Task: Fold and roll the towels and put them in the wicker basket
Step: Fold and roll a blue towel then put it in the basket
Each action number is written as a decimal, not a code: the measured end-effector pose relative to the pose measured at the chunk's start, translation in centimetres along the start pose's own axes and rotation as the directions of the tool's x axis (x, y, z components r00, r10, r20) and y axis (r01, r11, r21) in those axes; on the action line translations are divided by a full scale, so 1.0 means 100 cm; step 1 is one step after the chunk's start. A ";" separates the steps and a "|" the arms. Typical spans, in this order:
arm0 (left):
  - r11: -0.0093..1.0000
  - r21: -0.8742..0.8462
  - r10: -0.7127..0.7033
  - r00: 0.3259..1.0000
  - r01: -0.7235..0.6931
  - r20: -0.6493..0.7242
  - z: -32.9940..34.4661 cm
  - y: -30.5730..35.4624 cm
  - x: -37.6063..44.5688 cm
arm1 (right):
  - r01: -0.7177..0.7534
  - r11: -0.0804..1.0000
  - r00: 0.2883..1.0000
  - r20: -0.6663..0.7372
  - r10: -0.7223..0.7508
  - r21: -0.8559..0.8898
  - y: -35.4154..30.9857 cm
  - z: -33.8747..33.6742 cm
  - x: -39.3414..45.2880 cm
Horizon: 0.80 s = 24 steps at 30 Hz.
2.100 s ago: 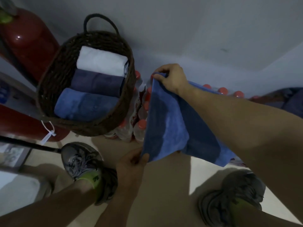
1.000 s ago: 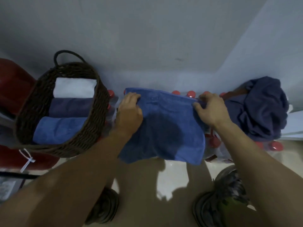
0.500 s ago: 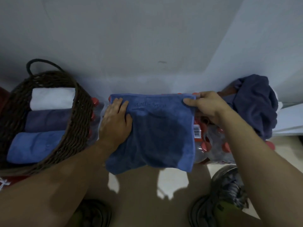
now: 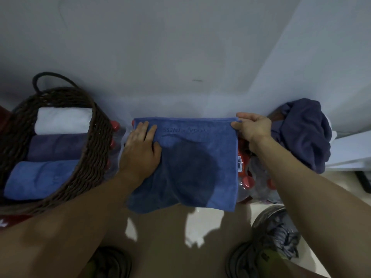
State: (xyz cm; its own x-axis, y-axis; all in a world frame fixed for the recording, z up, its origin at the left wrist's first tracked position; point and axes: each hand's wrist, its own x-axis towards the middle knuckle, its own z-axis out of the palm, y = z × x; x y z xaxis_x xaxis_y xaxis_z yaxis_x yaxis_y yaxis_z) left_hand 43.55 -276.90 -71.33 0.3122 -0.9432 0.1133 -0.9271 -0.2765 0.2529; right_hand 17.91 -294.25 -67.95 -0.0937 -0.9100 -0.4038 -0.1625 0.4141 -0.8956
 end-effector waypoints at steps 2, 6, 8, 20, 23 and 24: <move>1.000 0.016 -0.001 1.000 0.001 0.013 0.002 -0.001 0.001 | 0.082 0.992 0.992 -0.090 -0.091 -0.100 0.006 0.005 0.004; 0.996 0.079 0.025 0.998 -0.030 0.064 0.005 -0.006 0.003 | 0.238 0.903 0.948 -0.119 -0.297 -0.358 0.014 0.012 0.004; 0.993 0.105 0.047 0.992 -0.060 0.118 0.004 -0.010 0.006 | 0.244 0.875 0.947 -0.091 -0.307 -0.418 0.013 0.013 0.006; 0.970 0.162 0.126 0.947 -0.180 0.295 -0.010 -0.018 0.006 | 0.203 0.707 0.956 -0.019 -0.292 -0.678 0.003 0.013 -0.006; 0.975 0.174 0.079 0.950 -0.136 0.303 -0.021 -0.005 0.011 | 0.236 0.771 0.943 -0.051 -0.328 -0.591 -0.001 0.000 -0.028; 0.982 0.147 0.083 0.964 -0.123 0.253 -0.025 0.004 0.014 | 0.270 0.778 0.928 -0.064 -0.368 -0.568 0.003 -0.006 -0.039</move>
State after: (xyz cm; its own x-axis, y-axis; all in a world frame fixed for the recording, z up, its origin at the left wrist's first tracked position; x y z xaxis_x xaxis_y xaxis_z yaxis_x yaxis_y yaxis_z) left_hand 44.17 -277.87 -68.70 0.1718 -0.9787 -0.1126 -0.9788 -0.1825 0.0934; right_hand 17.68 -290.57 -66.52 -0.0896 -0.9954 -0.0331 -0.7096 0.0871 -0.6992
